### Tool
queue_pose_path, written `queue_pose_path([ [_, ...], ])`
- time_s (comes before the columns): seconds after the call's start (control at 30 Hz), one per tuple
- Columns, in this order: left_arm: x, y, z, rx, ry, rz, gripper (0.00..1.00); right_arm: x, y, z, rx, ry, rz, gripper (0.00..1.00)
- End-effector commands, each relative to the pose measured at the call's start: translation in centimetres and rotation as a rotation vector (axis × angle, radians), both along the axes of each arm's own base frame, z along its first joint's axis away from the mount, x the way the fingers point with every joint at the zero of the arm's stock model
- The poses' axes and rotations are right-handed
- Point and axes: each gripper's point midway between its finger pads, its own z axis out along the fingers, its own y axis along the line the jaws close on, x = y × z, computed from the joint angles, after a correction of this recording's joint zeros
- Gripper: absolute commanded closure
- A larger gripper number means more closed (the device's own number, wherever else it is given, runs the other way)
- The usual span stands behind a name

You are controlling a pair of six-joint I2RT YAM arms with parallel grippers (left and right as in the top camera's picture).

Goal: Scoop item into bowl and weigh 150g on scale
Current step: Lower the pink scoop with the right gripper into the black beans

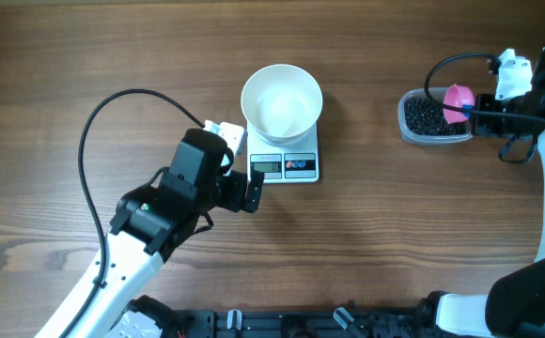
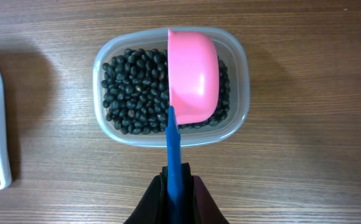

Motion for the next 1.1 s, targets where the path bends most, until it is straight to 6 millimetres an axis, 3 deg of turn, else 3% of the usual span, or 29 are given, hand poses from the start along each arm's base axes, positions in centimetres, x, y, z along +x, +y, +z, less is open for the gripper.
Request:
queue_pose_path([
  [0.0,0.0,-0.1,0.1,0.014,-0.011,-0.017,0.00,-0.1,-0.6,-1.0,-0.030,0.035,-0.020,0.96],
  [0.53,0.0,-0.1,0.1,0.014,-0.011,-0.017,0.00,-1.0,-0.2,-2.3,-0.010,0.075,-0.019,0.96],
  [0.83,0.0,-0.1,0.1,0.014,-0.011,-0.017,0.00,-0.7,-0.2,-4.9,0.001,0.058,-0.042,0.96],
  [1.07,0.0,-0.1,0.1,0.014,-0.011,-0.017,0.00,0.0,1.5,-4.6,0.092,0.020,0.003,0.96],
])
